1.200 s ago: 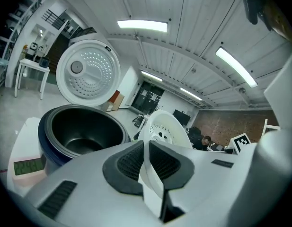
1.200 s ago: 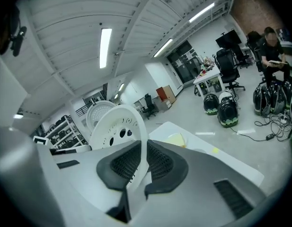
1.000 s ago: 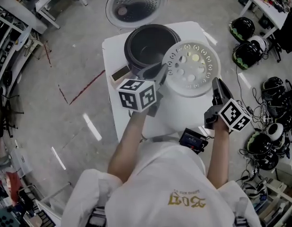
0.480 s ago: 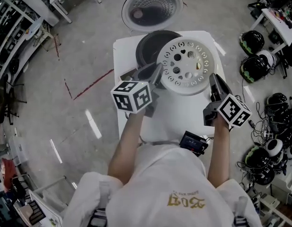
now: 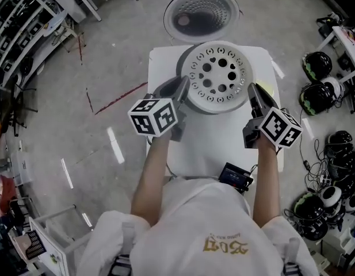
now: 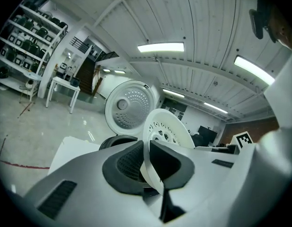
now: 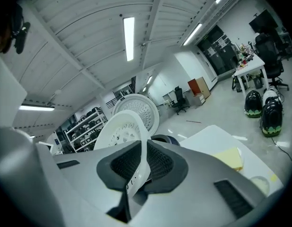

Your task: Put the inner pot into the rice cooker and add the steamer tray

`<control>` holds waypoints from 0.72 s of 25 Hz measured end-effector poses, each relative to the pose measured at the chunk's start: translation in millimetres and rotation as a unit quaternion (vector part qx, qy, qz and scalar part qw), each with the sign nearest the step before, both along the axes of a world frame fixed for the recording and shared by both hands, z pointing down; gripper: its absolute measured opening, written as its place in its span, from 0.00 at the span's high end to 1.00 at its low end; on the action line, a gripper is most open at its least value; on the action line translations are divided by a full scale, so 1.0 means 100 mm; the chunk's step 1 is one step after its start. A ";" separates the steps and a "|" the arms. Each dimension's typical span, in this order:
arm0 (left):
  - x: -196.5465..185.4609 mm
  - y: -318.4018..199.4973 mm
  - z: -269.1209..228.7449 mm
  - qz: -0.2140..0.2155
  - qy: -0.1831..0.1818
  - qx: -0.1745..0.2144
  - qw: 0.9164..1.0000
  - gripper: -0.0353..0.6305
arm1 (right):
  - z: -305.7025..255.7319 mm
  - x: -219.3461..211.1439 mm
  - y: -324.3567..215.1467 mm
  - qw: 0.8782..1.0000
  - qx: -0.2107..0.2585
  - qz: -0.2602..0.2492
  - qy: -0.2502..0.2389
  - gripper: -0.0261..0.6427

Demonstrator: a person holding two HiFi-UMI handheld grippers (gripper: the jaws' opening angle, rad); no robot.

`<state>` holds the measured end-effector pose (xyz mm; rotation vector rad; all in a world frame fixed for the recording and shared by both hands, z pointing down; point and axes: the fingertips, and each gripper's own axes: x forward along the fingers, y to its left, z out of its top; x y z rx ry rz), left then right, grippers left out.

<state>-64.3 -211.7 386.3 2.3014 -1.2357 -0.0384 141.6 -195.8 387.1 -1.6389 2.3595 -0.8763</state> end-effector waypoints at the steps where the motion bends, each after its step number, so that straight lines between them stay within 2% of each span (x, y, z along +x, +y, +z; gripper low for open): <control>1: -0.02 -0.02 0.01 -0.005 0.000 -0.001 1.000 0.86 | 0.01 -0.02 -0.03 1.000 -0.001 -0.005 -0.001 0.89; 18: -0.21 -0.30 0.19 -0.049 -0.008 -0.018 0.999 0.86 | 0.15 -0.21 -0.47 0.999 -0.012 -0.050 -0.002 0.89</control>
